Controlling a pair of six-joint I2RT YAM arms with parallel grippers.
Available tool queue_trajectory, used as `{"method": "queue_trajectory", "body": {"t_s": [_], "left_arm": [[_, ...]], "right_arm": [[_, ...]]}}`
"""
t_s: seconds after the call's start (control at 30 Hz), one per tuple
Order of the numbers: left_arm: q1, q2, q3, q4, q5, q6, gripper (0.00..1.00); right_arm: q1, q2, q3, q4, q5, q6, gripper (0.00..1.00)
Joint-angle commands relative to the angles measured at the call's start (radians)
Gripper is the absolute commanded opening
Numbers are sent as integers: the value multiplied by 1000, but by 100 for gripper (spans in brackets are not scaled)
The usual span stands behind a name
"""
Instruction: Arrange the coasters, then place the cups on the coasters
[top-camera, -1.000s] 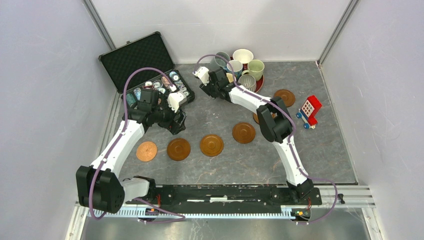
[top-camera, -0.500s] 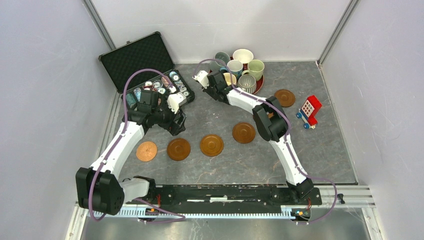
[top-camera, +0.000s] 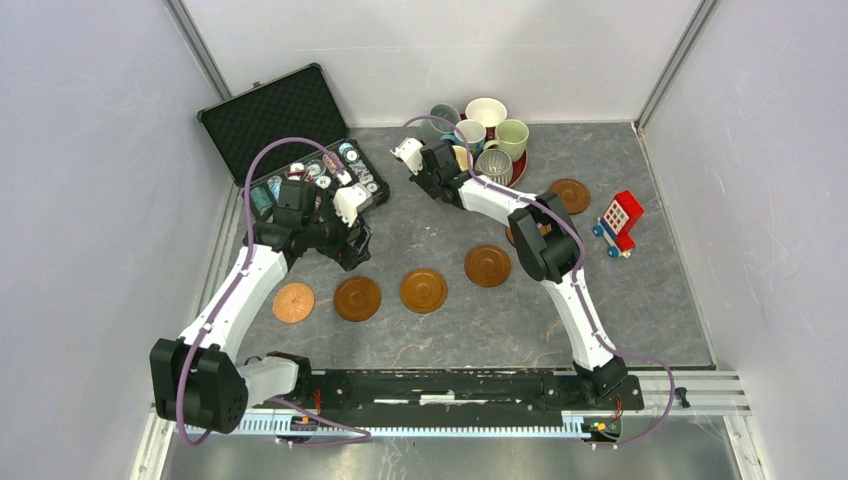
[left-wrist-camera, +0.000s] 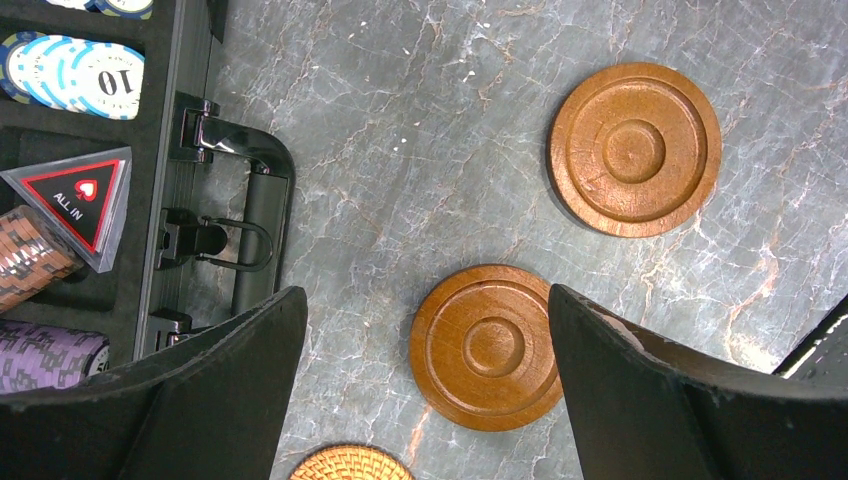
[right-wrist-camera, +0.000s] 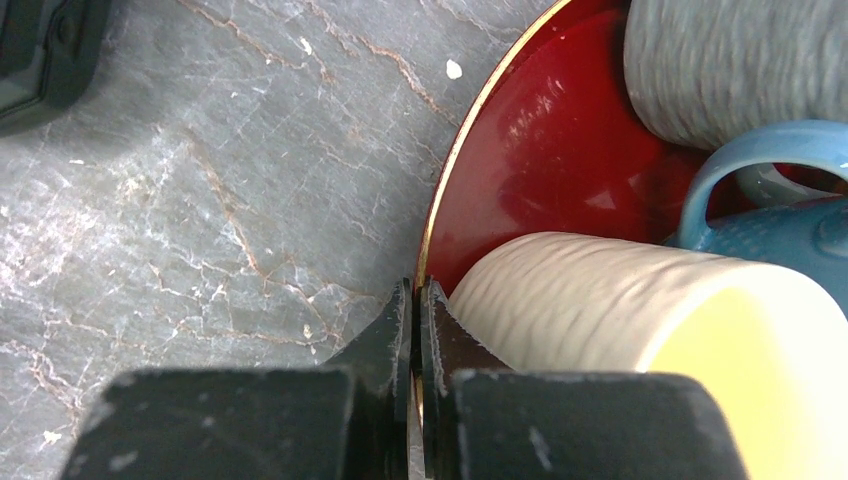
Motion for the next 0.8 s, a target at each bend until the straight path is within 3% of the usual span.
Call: {"method": "queue_trajectory", "body": {"t_s": [0.0,0.33,0.53,0.77], "left_arm": [[16,-24,-1,42,27,-49,96],[67,-44,-5,94,27,-138,96],[160,-21,27,104,104,-220,98],[183,-4,38,105,136,-248,98]], "right_arm": [[96,-66,-107,-77,-131,13,0],[142,-129,-202,-69,-164,43,0],[172,-153,-243,-61,-202,78,0],[185,-191,-271,-63,-219,132,0]]}}
